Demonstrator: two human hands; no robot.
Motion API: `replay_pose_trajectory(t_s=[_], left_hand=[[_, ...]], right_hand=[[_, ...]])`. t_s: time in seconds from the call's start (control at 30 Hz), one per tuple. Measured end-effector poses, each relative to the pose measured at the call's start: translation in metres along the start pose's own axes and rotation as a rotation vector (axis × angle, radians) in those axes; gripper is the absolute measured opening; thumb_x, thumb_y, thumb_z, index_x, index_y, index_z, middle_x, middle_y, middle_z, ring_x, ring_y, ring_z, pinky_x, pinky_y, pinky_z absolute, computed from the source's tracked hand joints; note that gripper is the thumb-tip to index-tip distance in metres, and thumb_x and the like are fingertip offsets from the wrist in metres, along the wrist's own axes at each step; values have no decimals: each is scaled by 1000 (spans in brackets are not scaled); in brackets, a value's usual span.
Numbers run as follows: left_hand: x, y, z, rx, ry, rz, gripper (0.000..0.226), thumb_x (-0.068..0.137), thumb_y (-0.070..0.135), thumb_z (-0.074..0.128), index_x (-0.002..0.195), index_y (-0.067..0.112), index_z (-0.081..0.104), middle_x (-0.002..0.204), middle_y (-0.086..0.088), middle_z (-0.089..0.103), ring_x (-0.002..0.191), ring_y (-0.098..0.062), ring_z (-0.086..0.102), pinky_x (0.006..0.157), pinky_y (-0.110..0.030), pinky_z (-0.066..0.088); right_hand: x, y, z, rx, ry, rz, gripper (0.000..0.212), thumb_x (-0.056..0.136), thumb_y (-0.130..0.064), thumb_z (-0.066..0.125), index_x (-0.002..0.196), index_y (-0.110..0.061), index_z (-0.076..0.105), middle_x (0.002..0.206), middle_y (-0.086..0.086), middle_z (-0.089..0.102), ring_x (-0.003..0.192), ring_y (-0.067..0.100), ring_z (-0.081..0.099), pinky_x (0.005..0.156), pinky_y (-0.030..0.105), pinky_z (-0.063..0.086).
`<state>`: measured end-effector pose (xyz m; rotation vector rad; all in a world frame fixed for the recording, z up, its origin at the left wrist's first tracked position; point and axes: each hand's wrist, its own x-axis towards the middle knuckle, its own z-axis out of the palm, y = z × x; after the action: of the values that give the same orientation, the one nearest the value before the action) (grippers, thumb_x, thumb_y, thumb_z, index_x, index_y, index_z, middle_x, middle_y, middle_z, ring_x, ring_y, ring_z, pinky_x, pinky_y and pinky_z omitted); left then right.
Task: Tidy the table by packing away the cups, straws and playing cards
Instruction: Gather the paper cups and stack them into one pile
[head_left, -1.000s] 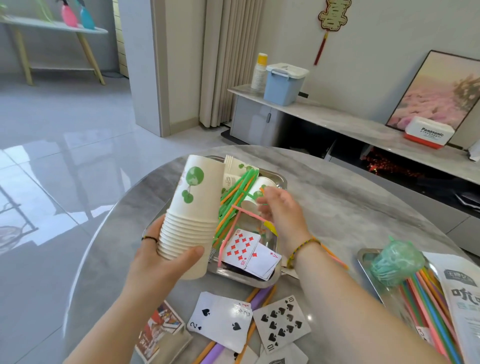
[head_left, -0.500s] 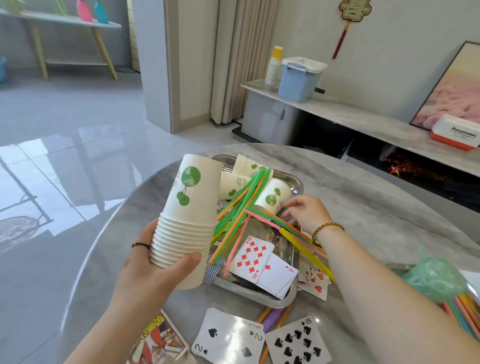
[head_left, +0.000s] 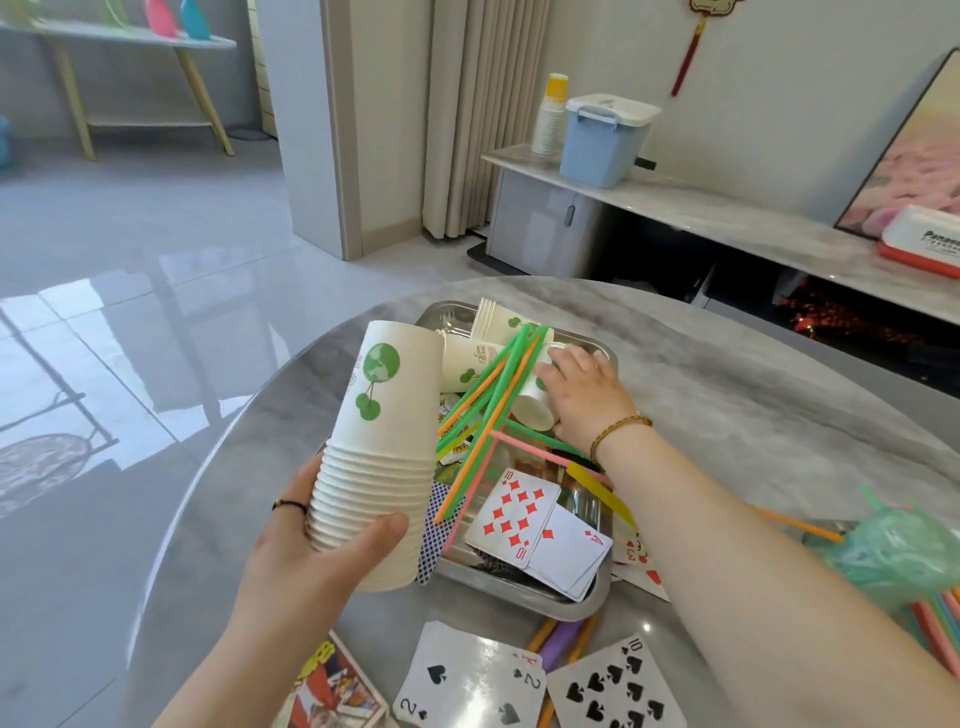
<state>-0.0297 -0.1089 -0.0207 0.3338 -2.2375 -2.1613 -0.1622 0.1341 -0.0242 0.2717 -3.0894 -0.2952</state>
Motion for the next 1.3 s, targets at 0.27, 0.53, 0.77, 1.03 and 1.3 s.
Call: replay_pose_trajectory(t_s=[0.27, 0.53, 0.77, 1.03, 1.3], left_hand=[[1, -1, 0, 30, 16, 9, 51, 68, 18, 78, 104, 40, 49, 82, 15, 62, 65, 8, 58, 53, -11, 37], [-1, 6, -2, 34, 20, -20, 48, 43, 35, 67, 84, 50, 49, 77, 16, 64, 73, 3, 57, 58, -18, 36], [4, 6, -1, 51, 26, -3, 51, 37, 39, 68, 82, 52, 47, 83, 17, 61, 77, 3, 53, 59, -17, 34], [1, 8, -3, 19, 19, 14, 56, 28, 47, 70, 79, 55, 49, 83, 16, 63, 78, -1, 57, 61, -21, 39], [-8, 18, -3, 67, -1, 77, 50, 42, 33, 70, 81, 53, 46, 80, 17, 62, 70, 6, 56, 56, -14, 35]], right_hand=[[-2, 0, 5, -187, 70, -80, 52, 87, -24, 47, 134, -15, 27, 149, 4, 26, 140, 23, 14, 113, 50, 4], [3, 10, 6, -218, 19, -65, 76, 82, -26, 58, 141, -20, 10, 153, 3, 11, 142, 24, 3, 113, 49, -2], [17, 8, 9, -249, 103, -126, 55, 84, -24, 53, 132, -15, 28, 144, 7, 31, 138, 27, 15, 114, 48, -1], [-7, 25, -10, 421, 482, 187, 50, 67, -26, 72, 108, -8, 52, 112, 9, 57, 109, 27, 47, 95, 32, 25], [-32, 27, -26, 1748, 470, 758, 36, 83, -21, 58, 113, -3, 49, 103, 9, 55, 85, 21, 53, 70, 30, 45]])
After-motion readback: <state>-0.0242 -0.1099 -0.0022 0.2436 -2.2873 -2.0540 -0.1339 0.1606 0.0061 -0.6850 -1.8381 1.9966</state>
